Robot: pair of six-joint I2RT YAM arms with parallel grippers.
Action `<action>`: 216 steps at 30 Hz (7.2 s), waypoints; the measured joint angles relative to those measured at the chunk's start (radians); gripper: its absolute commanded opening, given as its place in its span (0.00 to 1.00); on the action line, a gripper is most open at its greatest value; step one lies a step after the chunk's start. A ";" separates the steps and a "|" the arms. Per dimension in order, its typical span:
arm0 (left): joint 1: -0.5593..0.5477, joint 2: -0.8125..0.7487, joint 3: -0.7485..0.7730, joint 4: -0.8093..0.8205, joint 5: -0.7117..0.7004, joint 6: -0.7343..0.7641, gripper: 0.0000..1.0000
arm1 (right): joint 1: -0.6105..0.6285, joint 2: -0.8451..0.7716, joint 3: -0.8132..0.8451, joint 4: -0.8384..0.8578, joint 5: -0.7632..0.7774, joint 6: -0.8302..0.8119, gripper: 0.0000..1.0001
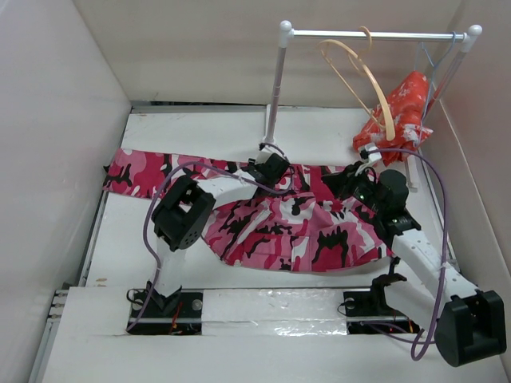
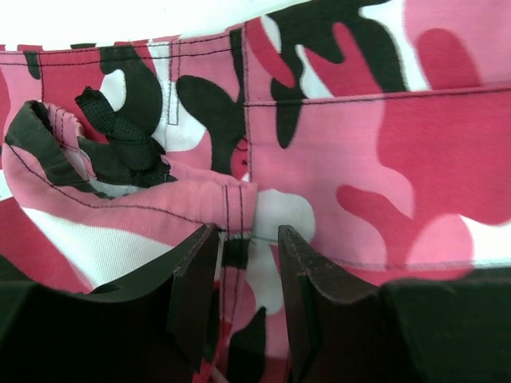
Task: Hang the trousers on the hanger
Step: Fold the trousers at the center of the board.
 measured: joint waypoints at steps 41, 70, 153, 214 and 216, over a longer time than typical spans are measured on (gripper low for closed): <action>0.050 -1.569 -0.305 -0.042 -0.399 -0.100 0.00 | -0.199 0.245 -0.157 -0.117 0.323 0.156 0.58; 0.050 -1.864 -0.510 -0.035 -0.241 -0.072 0.00 | -0.356 0.135 0.013 -0.123 0.197 0.103 0.00; 0.998 -0.633 -0.244 -0.236 -0.272 -0.353 0.00 | -0.685 0.038 0.168 -0.577 0.420 0.089 0.00; 1.042 -0.327 -0.330 0.001 0.181 -0.245 0.65 | -0.481 0.072 -0.175 -0.026 0.288 0.203 0.64; 1.038 -0.327 -0.351 -0.013 0.225 -0.251 0.65 | -0.510 0.113 -0.185 -0.020 0.266 0.207 0.65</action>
